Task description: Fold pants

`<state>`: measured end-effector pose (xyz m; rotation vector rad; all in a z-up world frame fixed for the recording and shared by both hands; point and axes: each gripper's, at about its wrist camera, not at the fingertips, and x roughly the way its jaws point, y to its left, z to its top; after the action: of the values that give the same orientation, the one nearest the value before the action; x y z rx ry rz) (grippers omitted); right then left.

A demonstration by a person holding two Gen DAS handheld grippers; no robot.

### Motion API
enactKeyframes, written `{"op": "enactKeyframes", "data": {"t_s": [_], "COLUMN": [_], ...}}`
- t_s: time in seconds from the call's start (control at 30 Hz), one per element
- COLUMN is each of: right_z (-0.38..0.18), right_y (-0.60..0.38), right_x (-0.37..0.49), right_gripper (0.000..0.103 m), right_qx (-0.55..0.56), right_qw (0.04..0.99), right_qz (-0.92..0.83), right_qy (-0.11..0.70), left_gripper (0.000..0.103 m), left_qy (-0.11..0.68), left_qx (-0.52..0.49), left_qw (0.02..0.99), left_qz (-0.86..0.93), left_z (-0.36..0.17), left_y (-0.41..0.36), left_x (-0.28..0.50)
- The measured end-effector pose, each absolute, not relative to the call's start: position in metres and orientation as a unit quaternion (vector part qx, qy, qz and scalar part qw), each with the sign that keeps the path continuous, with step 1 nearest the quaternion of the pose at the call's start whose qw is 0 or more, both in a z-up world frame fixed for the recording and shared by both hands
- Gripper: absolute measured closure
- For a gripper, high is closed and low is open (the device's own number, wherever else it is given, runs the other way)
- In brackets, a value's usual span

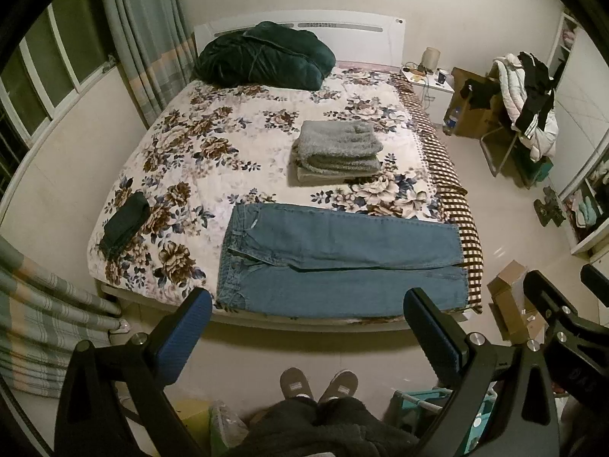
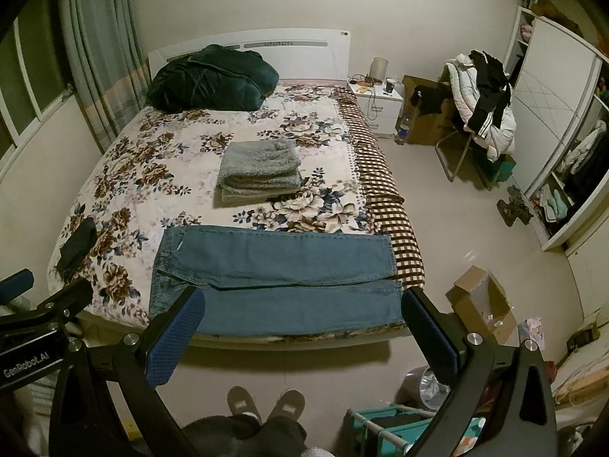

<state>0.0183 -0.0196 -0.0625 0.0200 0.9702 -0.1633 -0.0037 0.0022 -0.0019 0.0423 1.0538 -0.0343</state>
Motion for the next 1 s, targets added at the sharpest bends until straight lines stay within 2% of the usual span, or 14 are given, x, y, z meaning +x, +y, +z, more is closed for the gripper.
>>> {"op": "enactKeyframes", "data": {"t_s": [1.0], "right_z": [-0.040], "right_y": [-0.013], "right_x": [0.011], "right_gripper": [0.000], "right_qx": [0.006], "right_qw": [0.887], "right_qz": [-0.075], "right_qy": [0.455], "left_gripper": [0.000], "left_qy": [0.495], "left_qx": [0.014], "left_qw": [0.868], "left_qz": [-0.018], "left_z": [0.021], "left_y": [-0.008], "left_x": [-0.005]}}
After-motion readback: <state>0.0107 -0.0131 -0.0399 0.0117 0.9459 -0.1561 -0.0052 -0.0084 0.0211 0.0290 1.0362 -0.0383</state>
